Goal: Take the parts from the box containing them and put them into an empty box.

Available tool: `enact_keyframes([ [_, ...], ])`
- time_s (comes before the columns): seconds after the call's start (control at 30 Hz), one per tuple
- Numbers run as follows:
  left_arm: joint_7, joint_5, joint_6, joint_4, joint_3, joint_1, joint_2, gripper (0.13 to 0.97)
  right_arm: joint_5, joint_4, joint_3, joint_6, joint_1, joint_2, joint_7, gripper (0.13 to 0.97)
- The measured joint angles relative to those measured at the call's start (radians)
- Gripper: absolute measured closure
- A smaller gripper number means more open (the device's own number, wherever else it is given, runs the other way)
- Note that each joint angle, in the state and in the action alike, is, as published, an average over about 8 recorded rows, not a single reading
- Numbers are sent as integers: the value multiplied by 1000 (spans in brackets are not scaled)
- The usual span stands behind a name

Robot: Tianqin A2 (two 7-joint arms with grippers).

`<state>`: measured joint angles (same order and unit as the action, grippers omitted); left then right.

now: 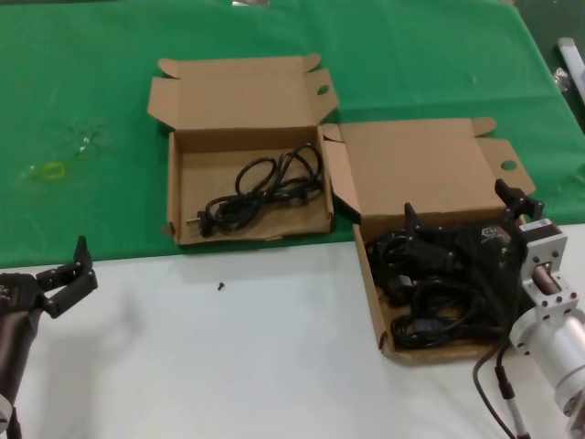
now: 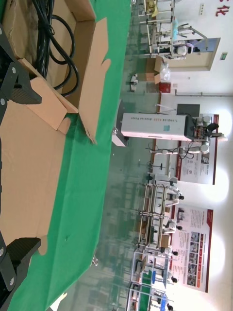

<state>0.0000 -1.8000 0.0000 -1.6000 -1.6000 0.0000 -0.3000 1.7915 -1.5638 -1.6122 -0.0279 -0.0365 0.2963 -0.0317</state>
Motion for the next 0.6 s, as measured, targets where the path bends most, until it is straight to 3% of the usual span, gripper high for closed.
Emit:
enact_keyframes([
  [0.6, 0, 0, 0, 0, 0, 0, 0, 132, 0, 0, 0, 0, 0, 0, 0, 129],
])
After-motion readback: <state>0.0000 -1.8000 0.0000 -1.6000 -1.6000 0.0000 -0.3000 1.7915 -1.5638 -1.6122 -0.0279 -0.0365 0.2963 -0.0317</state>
